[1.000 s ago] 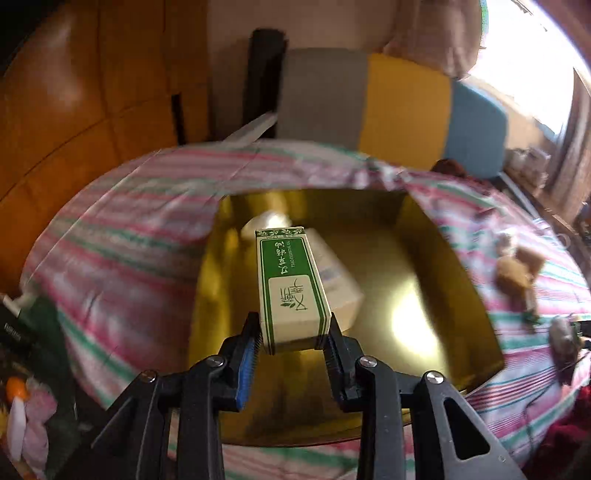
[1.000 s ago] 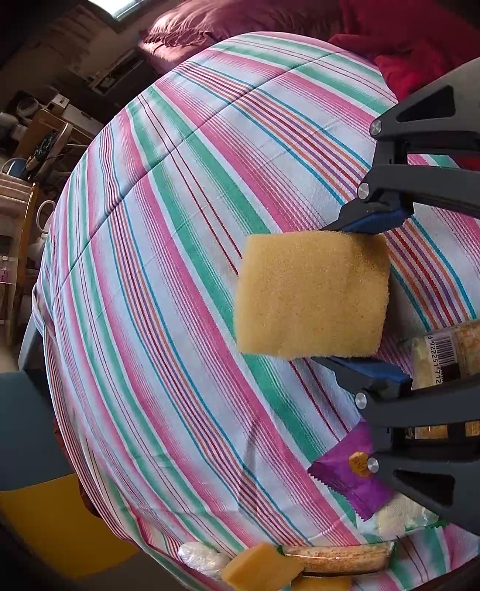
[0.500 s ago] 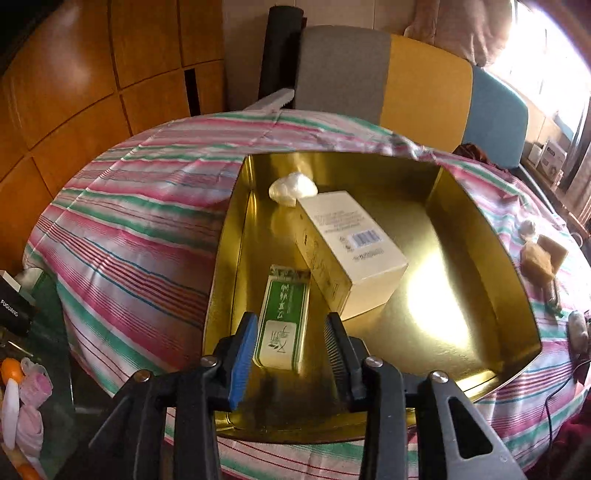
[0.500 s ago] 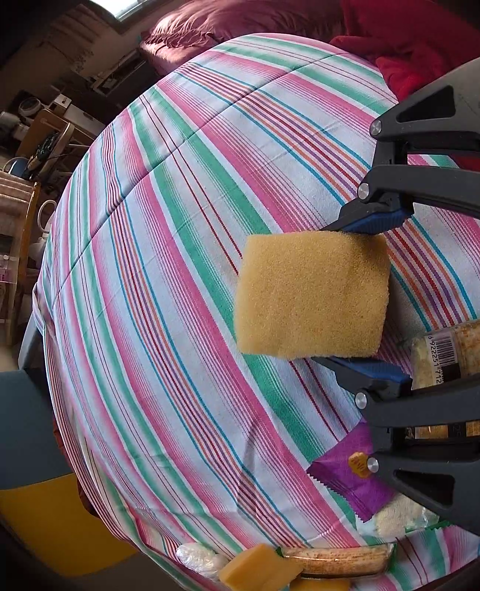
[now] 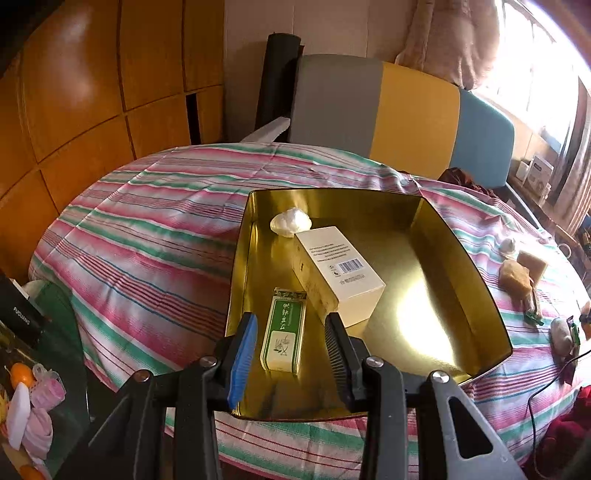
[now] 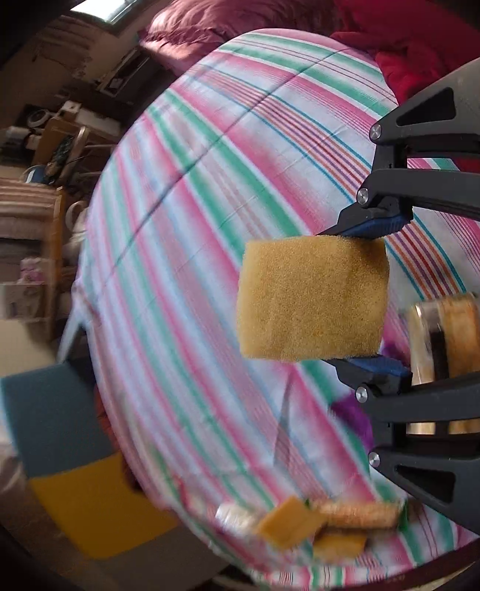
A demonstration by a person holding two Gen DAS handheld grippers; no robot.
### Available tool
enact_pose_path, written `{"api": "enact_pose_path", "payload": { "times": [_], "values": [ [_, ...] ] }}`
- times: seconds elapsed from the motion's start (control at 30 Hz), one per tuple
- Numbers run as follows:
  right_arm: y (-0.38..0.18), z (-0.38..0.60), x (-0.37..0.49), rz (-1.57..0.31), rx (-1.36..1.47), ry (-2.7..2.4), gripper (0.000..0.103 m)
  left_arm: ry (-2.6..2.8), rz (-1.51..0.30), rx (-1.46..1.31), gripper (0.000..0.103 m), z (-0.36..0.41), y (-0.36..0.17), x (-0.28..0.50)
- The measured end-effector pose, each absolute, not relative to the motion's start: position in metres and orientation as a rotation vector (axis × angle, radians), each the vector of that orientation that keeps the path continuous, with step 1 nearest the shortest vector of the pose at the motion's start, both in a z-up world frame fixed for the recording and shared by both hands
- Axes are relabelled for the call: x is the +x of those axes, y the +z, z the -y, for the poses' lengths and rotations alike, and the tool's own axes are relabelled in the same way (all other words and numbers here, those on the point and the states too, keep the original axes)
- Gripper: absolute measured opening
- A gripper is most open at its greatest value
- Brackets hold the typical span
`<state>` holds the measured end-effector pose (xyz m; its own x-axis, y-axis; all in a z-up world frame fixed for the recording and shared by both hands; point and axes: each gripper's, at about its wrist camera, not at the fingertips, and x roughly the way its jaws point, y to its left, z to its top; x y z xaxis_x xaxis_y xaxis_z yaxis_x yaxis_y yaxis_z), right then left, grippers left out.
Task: Organize objects
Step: 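Lower the green box into the gold tray and open the left gripper, then carry the yellow sponge into the gold tray and release it with the right gripper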
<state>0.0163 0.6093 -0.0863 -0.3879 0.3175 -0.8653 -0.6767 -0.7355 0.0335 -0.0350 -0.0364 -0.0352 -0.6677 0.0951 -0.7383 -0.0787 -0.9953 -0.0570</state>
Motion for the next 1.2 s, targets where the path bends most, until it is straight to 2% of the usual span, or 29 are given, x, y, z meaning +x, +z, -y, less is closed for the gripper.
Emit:
{"api": "enact_pose_path", "payload": {
  "times": [0.23, 0.43, 0.63, 0.87, 0.97, 1.03, 1.1, 1.17, 1.2],
  "values": [
    [-0.017, -0.522, 0.004, -0.421, -1.104, 2.429, 0.052, 2.783, 0.101, -1.236, 0.038, 0.049, -0.038, -0.035],
    [0.01, -0.386, -0.032, -0.261, -1.236, 2.798, 0.052, 2.817, 0.197, -1.228, 0.038, 0.073, -0.032, -0.033],
    [-0.02, -0.246, -0.064, -0.138, -1.584, 3.02, 0.053, 2.872, 0.273, -1.226, 0.038, 0.1, -0.026, -0.031],
    [-0.104, -0.126, -0.099, 0.266, -2.084, 2.834, 0.053, 2.878, 0.318, -1.261, 0.038, 0.116, -0.034, -0.033],
    [-0.118, -0.099, -0.101, 0.317, -2.117, 2.851, 0.056, 2.878, 0.324, -1.27, 0.038, 0.117, -0.037, -0.033],
    [-0.117, -0.082, -0.101, 0.281, -2.16, 2.903, 0.055, 2.875, 0.325, -1.276, 0.038, 0.119, -0.039, -0.034],
    [-0.117, -0.07, -0.099, 0.217, -2.201, 2.946, 0.059, 2.874, 0.32, -1.283, 0.038, 0.119, -0.04, -0.035],
    [-0.116, -0.065, -0.094, 0.192, -2.203, 2.985, 0.077, 2.875, 0.312, -1.282, 0.038, 0.119, -0.04, -0.035],
    [-0.116, -0.065, -0.092, 0.19, -2.195, 2.995, 0.08, 2.876, 0.305, -1.282, 0.038, 0.118, -0.04, -0.035]
  ]
}}
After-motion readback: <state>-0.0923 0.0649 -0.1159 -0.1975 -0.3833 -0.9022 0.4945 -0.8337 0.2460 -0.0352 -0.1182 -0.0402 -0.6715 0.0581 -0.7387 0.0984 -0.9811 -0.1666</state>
